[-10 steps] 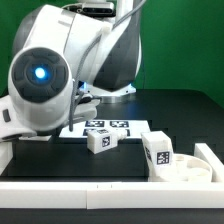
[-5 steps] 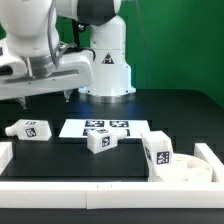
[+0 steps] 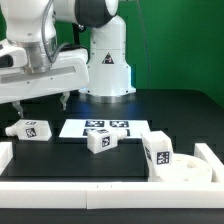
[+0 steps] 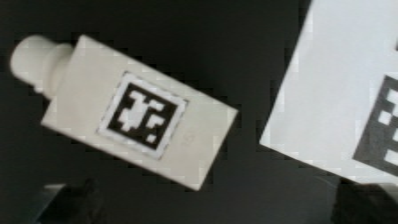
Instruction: Assemble stool
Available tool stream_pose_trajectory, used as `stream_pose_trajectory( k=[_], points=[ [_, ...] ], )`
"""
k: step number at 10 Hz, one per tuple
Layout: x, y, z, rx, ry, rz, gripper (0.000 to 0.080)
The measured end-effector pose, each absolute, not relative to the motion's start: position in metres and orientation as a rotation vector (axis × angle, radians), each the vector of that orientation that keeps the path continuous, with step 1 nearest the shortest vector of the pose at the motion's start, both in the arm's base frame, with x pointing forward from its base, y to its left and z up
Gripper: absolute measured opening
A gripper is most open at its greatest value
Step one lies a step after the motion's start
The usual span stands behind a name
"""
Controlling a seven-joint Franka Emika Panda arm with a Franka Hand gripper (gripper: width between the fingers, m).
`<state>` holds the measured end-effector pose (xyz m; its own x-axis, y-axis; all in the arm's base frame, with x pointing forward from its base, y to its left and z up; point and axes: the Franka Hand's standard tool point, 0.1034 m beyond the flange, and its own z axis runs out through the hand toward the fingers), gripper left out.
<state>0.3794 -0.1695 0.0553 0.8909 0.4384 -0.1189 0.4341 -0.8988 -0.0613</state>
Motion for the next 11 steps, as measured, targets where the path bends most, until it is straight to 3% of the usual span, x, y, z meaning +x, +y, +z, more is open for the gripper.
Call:
stream_pose_trajectory(
  k=[3, 6, 10, 11],
  points=[
    [0.354, -0.197, 0.054, -3.053, -1.019, 0.002, 0.0649],
    [0.327, -0.219, 0.044, -3.049, -1.003, 0.009, 0.0649],
    [0.361, -0.197, 0.032, -3.05, -1.001, 0.031, 0.0649],
    [0.357, -0.2, 0.031, -3.053, -0.988, 0.036, 0.0649]
  ],
)
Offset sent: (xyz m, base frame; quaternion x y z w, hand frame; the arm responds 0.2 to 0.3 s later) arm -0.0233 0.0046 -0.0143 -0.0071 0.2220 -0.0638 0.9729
